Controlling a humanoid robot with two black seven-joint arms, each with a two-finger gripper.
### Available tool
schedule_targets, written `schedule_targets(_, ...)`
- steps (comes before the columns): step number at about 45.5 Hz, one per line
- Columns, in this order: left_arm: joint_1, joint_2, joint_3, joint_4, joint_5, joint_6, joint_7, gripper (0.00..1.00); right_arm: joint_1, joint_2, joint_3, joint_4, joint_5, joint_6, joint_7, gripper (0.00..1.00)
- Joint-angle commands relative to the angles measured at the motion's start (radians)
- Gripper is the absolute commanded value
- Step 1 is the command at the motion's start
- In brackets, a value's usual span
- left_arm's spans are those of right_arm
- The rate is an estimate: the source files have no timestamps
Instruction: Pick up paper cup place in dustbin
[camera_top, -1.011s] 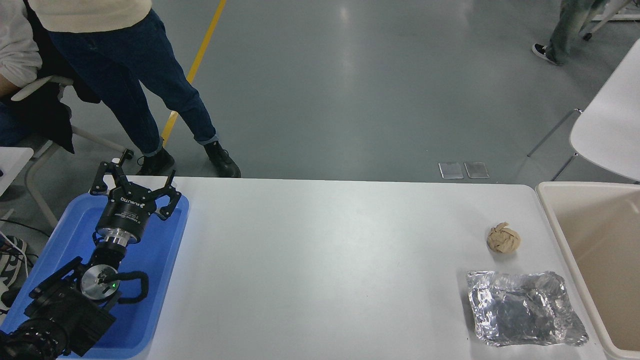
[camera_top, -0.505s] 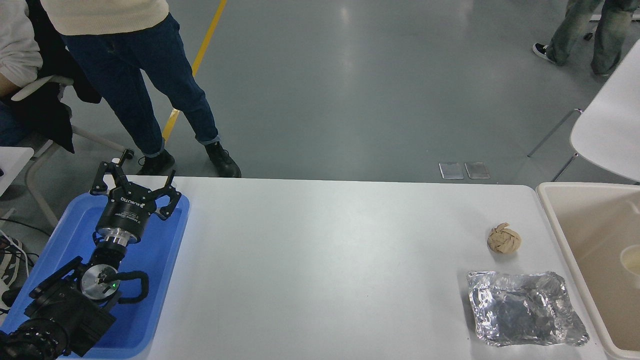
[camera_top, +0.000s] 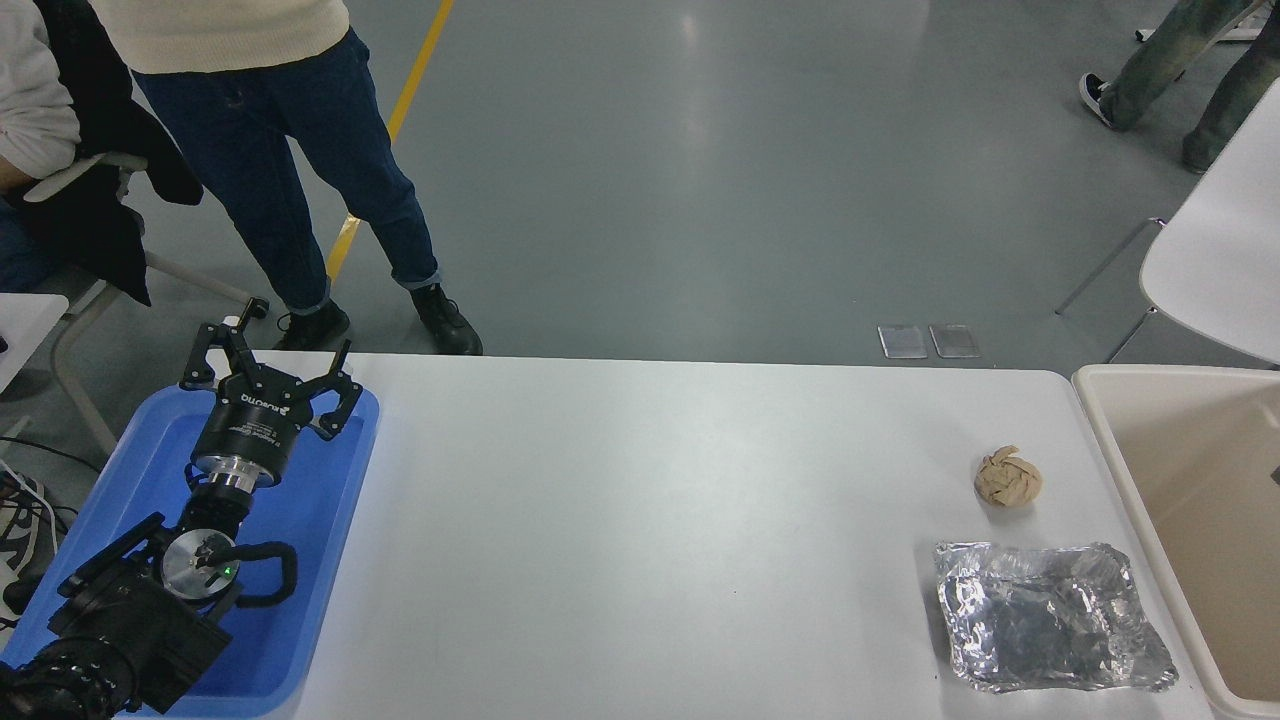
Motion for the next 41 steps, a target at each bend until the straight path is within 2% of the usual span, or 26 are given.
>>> schedule_targets(1, 0.0, -0.001, 0.0, -0.001, 0.0, 0.0, 0.0, 1.0, 0.068, -0.068, 0.01, 0.14, -0.017, 0.009, 0.0, 1.0)
schedule_targets(7, 0.0, -0.001, 0.0, -0.001, 0.0, 0.0, 0.0, 1.0, 0.221, -0.295, -0.01, 0.502, -0.021, 0.009, 0.0, 1.0)
schedule_targets(13, -0.002, -0.001, 0.0, -0.001, 0.0, 0.0, 0.002, 1.0, 0.379, -0.375, -0.114, 0.693, -0.075, 0.011, 0.0, 1.0)
schedule_targets(24, -0.002, -0.001, 0.0, -0.001, 0.0, 0.0, 0.002, 1.0, 0.868, -0.372, -0.602, 1.085, -0.097, 0.037, 0.0, 1.0)
schedule_targets(29, -0.002, -0.001, 0.0, -0.001, 0.001, 0.0, 0.002, 1.0, 1.06, -0.331, -0.745, 1.19, -0.09, 0.109, 0.0, 1.0)
schedule_targets(35, -0.002, -0.001, 0.0, -0.001, 0.001, 0.0, 0.003, 1.0, 1.174, -0.247, -0.817, 1.233, -0.087, 0.299, 0.0, 1.0)
schedule_targets(41, -0.002, -0.001, 0.0, -0.001, 0.001, 0.0, 0.003, 1.0, 1.269, -0.207, -0.811, 1.245, -0.087, 0.593, 0.002, 1.0)
